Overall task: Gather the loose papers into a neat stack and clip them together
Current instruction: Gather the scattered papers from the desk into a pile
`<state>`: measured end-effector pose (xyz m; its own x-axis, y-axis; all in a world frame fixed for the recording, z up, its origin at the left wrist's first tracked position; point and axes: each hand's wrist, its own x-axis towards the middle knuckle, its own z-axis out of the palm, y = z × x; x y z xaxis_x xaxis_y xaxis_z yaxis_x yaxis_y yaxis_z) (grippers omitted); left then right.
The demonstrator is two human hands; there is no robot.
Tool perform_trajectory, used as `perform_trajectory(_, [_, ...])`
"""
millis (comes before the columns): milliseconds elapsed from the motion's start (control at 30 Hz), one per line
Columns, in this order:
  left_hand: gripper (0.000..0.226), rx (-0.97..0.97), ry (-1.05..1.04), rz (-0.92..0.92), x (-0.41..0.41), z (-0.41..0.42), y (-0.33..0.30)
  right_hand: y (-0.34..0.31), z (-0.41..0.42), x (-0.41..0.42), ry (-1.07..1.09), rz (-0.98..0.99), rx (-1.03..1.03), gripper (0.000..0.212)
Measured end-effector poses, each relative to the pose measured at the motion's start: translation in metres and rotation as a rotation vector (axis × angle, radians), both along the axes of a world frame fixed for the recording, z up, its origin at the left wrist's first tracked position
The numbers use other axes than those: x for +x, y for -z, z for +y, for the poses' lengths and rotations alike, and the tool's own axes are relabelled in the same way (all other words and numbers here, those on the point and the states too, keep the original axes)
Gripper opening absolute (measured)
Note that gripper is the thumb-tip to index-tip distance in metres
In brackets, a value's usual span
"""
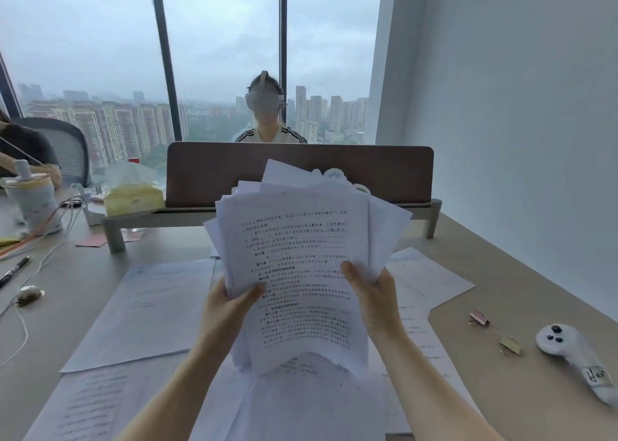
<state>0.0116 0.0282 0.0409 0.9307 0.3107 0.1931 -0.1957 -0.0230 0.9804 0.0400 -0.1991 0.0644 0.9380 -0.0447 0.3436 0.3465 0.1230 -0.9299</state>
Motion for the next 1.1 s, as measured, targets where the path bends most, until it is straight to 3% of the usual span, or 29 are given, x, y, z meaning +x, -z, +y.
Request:
perform_trajectory(100, [0.037, 0.059, 0.044, 0.057, 0.007, 0.003, -0.002, -0.004, 0.005, 0.002, -0.081, 0.023, -0.171, 0.025])
perform_trajectory(167, [0.018, 0.096, 0.03, 0.11, 0.01, 0.001, 0.001, -0.003, 0.007, 0.001, -0.161, 0.022, -0.299, 0.024])
perform_trajectory(300, [0.013, 0.084, -0.059, 0.134, 0.011, 0.004, 0.007, -0.003, 0.003, -0.004, -0.09, -0.021, -0.311, 0.022])
perform_trajectory(400, [0.01, -0.037, -0.084, 0.14, 0.006, 0.012, 0.004, -0.001, -0.005, -0.001, 0.003, 0.102, -0.305, 0.035])
perform_trajectory(467, [0.008, -0.086, -0.114, 0.168, 0.002, 0.021, 0.001, 0.008, -0.015, 0.009, 0.11, 0.244, -0.487, 0.04])
perform_trajectory(567, [0.009, -0.141, -0.161, 0.253, -0.003, 0.04, 0.004, 0.03, -0.033, 0.017, 0.13, 0.393, -0.984, 0.021])
perform_trajectory(600, [0.009, -0.15, -0.168, 0.293, -0.005, 0.047, 0.006, 0.036, -0.037, 0.017, 0.098, 0.455, -1.094, 0.027])
perform_trajectory(700, [0.009, -0.144, -0.157, 0.392, -0.015, 0.06, 0.012, 0.047, -0.041, 0.014, 0.078, 0.586, -1.329, 0.078])
perform_trajectory(833, [0.008, -0.121, -0.151, 0.492, -0.029, 0.07, 0.021, 0.054, -0.037, 0.014, 0.128, 0.644, -1.431, 0.101])
perform_trajectory(967, [0.017, -0.106, -0.132, 0.574, -0.035, 0.078, 0.032, 0.054, -0.025, 0.018, 0.072, 0.635, -1.498, 0.09])
perform_trajectory(1100, [0.012, -0.097, -0.11, 0.616, -0.039, 0.077, 0.037, 0.054, -0.018, 0.026, 0.006, 0.682, -1.442, 0.08])
